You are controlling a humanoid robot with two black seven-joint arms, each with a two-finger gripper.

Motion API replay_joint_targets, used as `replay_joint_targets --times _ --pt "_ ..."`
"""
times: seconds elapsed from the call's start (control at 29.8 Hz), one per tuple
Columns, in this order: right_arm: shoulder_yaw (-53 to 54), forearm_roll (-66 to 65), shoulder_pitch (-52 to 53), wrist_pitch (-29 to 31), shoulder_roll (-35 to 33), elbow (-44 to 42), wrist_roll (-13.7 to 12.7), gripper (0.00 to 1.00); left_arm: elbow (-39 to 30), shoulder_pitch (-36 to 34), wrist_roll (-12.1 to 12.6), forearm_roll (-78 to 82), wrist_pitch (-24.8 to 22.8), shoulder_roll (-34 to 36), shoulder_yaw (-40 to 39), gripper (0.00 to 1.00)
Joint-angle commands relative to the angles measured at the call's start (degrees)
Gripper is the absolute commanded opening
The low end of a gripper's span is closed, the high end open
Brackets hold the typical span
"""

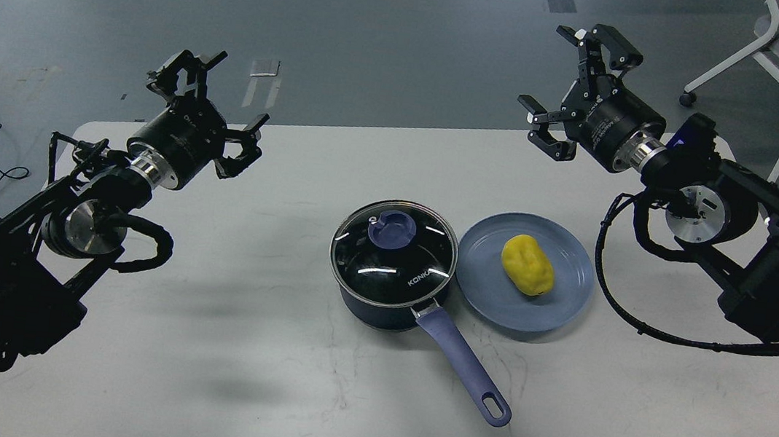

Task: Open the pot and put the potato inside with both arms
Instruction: 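Raise the left gripper and swing it away from the pot, then move the left gripper over the pot toward the purple lid knob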

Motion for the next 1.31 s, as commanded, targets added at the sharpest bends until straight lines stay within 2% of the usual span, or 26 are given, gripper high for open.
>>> replay_joint_targets --times 0.0,0.07,0.2,0.34,0.4,0.6,0.64,0.74,0.8,0.97,1.07,1.11,1.21,1.27 --pt "-0.10 -0.07 -0.39 -0.10 -0.14 -0.13 0.07 1.00 1.45 -1.07 -0.67 0.54 0.84 0.65 0.03 0.98" --pt "-0.19 -0.15 -0.65 -0.62 -0.14 -0.04 0.15 1.00 3.39 -2.83 -0.84 1.07 0.40 2.49 0.47 0.98" --pt "0.07 -0.15 -0.65 -1.15 -0.14 -0.13 0.16 1.00 2.86 -3.98 -0.58 8.61 -1.09 6.71 1.35 0.98" --pt "0.16 -0.15 -0.65 -1.15 -0.31 -0.31 0.24 1.00 2.43 -7.05 -0.67 32.73 -0.92 9.00 2.23 0.98" --pt "0.42 -0.15 -0.83 -1.15 -0.66 -0.48 0.42 1.00 0.94 -7.23 -0.93 37.44 -1.09 10.32 1.88 0.98" --pt "5.69 -0.07 -3.99 -1.68 -1.11 -2.24 0.24 1.00 -18.11 -7.32 -2.60 46.66 0.49 19.98 2.32 0.98" --pt "6.31 -0.07 -4.86 -1.68 -1.11 -2.24 0.16 1.00 -23.19 -7.14 -2.43 54.34 0.92 23.21 2.32 0.98" --pt "6.49 -0.07 -5.66 -1.59 -1.46 -2.24 0.16 1.00 -29.99 -6.79 -2.16 72.03 4.42 25.09 2.41 0.98" --pt "6.75 -0.07 -6.54 -1.59 -1.55 -2.15 0.16 1.00 -32.89 -6.88 -2.16 77.59 6.45 25.53 2.41 0.98" --pt "7.02 0.02 -7.07 -3.35 -1.55 -1.89 0.42 1.00 -36.07 -7.49 -2.51 90.60 8.13 24.48 2.49 0.98" --pt "7.10 -0.07 -6.98 -4.67 -1.55 -1.98 0.42 1.00 -36.07 -7.93 -2.95 103.96 8.31 19.13 4.16 0.98" --pt "7.10 -0.07 -6.98 -4.67 -1.55 -1.98 0.42 1.00 -35.99 -8.63 -2.95 109.74 8.74 15.02 5.03 0.98" --pt "7.10 -0.07 -6.98 -4.76 -1.72 -2.06 0.42 1.00 -35.90 -8.90 -2.78 118.91 9.01 7.71 7.49 0.98" --pt "7.02 -0.07 -7.07 -4.76 -1.90 -2.06 0.42 1.00 -35.64 -8.73 -2.69 121.38 9.10 5.68 8.99 0.98"
